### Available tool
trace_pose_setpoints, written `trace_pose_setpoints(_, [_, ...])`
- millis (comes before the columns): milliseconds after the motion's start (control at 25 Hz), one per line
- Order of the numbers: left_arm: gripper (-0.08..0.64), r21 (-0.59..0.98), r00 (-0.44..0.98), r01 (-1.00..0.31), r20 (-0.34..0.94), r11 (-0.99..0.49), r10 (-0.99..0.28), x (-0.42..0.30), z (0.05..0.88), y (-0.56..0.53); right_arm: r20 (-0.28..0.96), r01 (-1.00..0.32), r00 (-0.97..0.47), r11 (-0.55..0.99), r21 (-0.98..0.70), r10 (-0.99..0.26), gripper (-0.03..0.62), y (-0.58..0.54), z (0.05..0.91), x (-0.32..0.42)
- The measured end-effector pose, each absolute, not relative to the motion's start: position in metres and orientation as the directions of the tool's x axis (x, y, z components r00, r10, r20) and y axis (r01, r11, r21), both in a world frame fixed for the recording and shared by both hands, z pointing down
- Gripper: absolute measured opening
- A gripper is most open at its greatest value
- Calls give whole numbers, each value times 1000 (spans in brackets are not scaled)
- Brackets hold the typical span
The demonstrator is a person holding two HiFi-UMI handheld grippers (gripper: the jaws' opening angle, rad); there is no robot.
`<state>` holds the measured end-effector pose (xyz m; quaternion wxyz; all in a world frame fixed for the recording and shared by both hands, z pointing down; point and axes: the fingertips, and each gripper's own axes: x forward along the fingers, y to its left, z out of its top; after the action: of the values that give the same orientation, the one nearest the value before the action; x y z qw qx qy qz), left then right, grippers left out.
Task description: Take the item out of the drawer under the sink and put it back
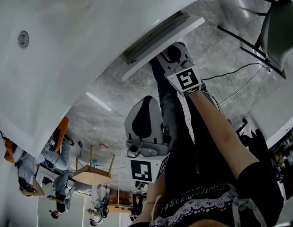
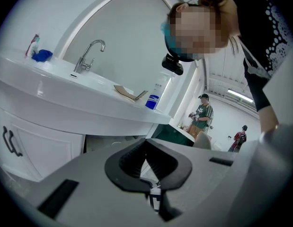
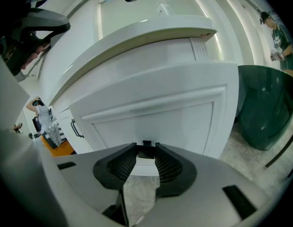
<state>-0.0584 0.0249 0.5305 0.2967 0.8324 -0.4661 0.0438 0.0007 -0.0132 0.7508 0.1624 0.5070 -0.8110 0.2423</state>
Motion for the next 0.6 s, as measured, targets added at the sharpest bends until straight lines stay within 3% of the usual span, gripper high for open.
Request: trace_pose_setpoints(600, [3,440,556,-806,337,-395,-760,-59,526,23,561,-894,-448,368,-257,-696,133,-11,755,1])
